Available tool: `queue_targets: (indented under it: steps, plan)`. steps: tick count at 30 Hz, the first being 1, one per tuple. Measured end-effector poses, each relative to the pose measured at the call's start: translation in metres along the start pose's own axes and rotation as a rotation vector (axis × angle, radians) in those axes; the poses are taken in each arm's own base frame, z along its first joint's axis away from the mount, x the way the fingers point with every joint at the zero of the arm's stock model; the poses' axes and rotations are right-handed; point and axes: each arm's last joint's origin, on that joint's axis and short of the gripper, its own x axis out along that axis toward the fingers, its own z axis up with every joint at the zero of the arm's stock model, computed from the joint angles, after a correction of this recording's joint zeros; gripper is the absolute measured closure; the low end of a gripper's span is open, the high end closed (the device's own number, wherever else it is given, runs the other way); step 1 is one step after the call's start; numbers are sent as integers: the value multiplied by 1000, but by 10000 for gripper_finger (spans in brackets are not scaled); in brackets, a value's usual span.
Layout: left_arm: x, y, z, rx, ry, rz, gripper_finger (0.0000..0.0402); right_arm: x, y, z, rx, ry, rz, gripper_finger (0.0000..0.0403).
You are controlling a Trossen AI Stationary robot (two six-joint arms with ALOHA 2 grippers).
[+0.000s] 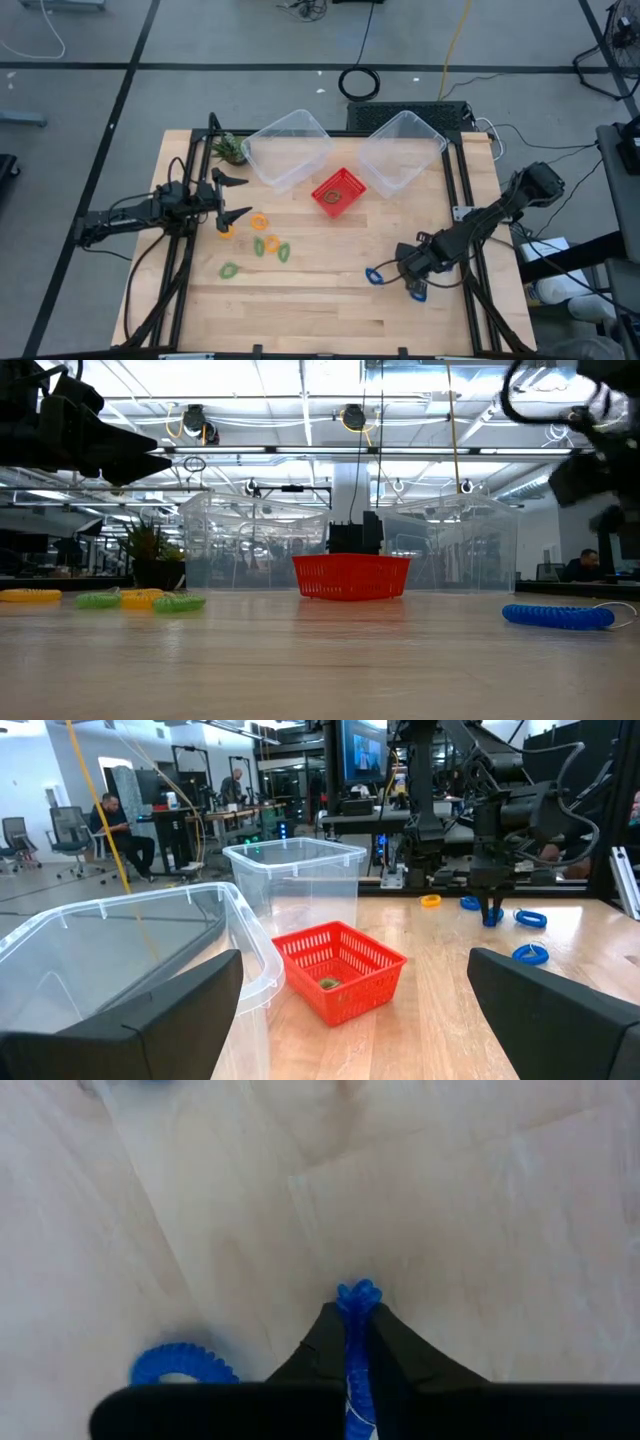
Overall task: Sort spring keychains
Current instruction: Put the blue spring keychain into the right transparent bin
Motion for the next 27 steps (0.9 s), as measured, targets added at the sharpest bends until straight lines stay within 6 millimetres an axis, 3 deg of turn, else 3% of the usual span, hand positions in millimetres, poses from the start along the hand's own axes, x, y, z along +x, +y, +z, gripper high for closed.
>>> queue_targets:
  steps: [14,27]
  plan:
    - [0,0,0,0,1,-1,7,-73,7,17,-46,13,-184,402]
    - [0,0,0,0,1,0,7,-135,-1,22,-51,7,-372,402]
